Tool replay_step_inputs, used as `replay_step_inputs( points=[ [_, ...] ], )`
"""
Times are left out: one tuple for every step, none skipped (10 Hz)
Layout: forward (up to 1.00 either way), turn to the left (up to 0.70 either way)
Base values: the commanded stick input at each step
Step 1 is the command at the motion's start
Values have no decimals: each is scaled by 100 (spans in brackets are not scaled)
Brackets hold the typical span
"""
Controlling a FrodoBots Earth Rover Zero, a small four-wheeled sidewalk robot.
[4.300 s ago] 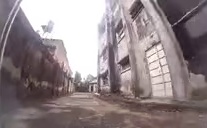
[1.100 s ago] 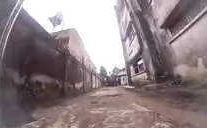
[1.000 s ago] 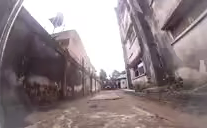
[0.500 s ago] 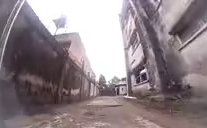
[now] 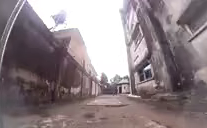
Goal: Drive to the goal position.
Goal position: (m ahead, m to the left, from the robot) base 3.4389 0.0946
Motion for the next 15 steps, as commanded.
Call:
replay_step_inputs(
  points=[
    [100,0],
    [100,0],
    [100,0],
    [100,0],
    [100,0],
    [100,0],
    [100,0],
    [100,0],
    [100,0],
    [100,0],
    [100,0],
    [100,-1],
    [100,-40],
    [100,-40],
    [100,-28]
  ],
)
